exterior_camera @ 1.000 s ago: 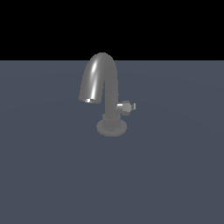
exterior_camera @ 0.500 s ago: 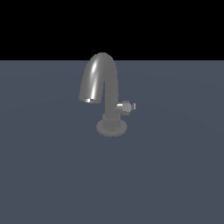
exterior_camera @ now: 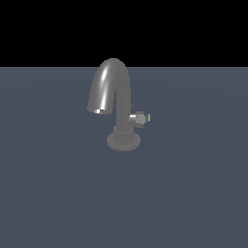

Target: Turn on the faucet by rotating a designated handle.

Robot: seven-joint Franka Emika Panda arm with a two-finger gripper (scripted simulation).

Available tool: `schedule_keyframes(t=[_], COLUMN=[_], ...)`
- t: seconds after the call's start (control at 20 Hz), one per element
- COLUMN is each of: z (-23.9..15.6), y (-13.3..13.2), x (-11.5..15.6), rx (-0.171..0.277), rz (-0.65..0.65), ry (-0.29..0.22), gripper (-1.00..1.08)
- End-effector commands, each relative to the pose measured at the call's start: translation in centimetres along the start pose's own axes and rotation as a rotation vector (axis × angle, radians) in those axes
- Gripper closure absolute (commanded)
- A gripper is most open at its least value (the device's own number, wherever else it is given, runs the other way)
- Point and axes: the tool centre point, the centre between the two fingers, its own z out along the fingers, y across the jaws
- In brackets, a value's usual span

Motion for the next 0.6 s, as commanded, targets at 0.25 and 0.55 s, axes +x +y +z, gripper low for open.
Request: schedule_keyframes(t=[0.25,0.55], z=[0.2,1.0], y=[-0.8,-1.0], x=[4.8,9.0], rx=[0.088,0.165], rz=[0.162,0.301], ry=[-0.167,-0.31], gripper=[1.08,1.08])
